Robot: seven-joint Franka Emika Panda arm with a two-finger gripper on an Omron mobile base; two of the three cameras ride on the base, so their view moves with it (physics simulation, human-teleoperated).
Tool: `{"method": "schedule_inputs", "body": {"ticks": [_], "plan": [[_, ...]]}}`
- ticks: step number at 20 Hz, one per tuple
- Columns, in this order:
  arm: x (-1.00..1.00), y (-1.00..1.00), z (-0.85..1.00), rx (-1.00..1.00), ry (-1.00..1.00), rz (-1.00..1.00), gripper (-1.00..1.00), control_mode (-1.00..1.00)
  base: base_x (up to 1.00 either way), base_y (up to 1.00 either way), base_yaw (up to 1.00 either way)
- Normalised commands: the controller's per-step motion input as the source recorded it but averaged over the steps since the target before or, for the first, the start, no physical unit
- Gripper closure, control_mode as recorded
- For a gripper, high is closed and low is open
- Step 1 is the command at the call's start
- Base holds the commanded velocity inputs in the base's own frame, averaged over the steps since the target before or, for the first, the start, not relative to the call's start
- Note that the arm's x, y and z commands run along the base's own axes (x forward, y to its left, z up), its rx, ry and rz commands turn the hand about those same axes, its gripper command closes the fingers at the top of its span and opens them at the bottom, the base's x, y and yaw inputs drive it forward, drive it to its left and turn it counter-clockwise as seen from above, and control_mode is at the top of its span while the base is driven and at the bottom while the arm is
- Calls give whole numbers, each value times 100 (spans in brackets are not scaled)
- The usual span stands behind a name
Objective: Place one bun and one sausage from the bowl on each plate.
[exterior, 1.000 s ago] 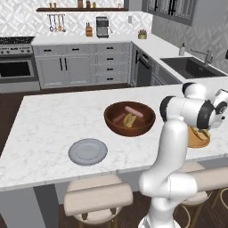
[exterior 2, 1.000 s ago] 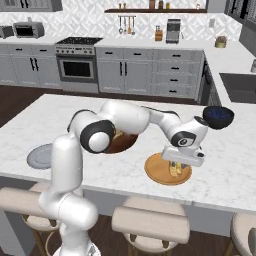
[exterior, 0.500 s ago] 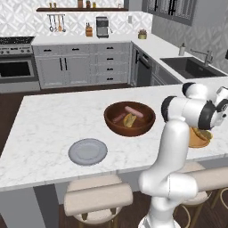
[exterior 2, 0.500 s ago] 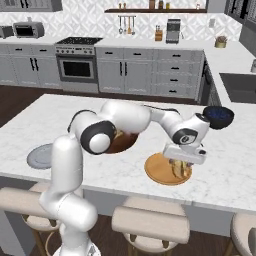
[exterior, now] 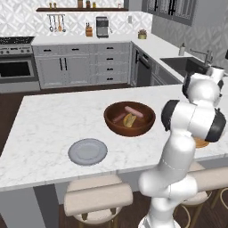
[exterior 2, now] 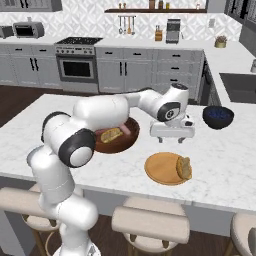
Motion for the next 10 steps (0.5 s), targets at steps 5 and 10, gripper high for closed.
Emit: {"method": "schedule_inputs", "body": {"ticks": [5,10], "plan": [[1,100,49,-1,-8,0,-100,-100,0,0,0],[26,100,42,-6,-5,0,-100,-100,0,0,0]]}}
